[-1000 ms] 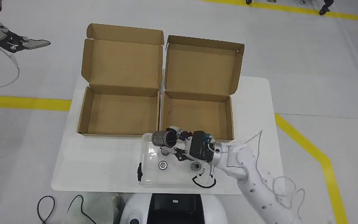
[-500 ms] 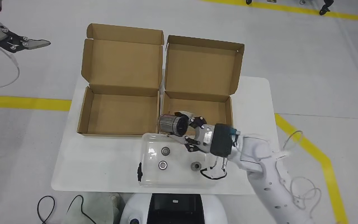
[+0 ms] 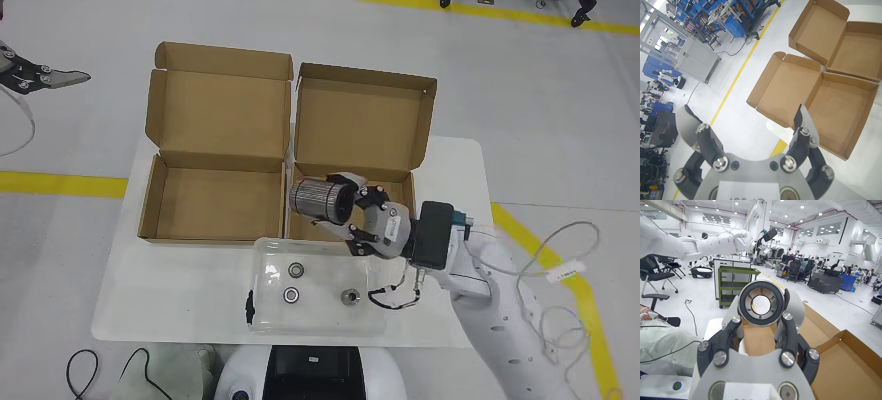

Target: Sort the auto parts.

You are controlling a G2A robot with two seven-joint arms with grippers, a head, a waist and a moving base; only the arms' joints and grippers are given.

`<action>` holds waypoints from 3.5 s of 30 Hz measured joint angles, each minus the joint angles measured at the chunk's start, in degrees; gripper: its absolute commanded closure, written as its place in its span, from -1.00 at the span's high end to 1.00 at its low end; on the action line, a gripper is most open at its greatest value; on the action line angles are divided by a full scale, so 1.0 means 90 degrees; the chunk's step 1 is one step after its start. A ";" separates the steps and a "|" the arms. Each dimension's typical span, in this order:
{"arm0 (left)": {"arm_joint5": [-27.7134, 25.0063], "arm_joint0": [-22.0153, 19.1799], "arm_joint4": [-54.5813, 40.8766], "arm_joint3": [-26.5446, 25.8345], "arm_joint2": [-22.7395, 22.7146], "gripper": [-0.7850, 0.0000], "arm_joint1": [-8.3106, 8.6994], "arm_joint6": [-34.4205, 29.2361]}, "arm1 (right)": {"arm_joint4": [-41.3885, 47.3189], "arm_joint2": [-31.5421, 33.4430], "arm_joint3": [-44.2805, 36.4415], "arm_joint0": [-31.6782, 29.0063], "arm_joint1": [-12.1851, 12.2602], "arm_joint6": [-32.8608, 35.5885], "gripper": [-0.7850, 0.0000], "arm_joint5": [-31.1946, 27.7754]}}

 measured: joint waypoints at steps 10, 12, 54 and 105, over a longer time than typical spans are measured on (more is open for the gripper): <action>0.0000 0.0000 0.0000 0.0000 0.0000 1.00 0.0000 0.0000 | 0.0228 0.0173 -0.0333 0.0156 0.0018 0.0153 -1.00 0.0196; 0.0000 0.0000 0.0000 0.0000 0.0000 1.00 0.0000 0.0000 | 0.0219 0.0179 -0.0332 0.0158 0.0020 0.0111 -1.00 0.0203; 0.0000 0.0000 0.0000 0.0000 0.0000 1.00 0.0000 0.0000 | -0.0614 0.0029 0.1413 -0.0575 0.0144 0.1291 -1.00 0.1151; 0.0000 0.0000 0.0000 0.0000 0.0000 1.00 0.0000 0.0000 | -0.0055 -0.2314 0.4627 0.2178 -0.0797 0.3593 -0.40 0.2960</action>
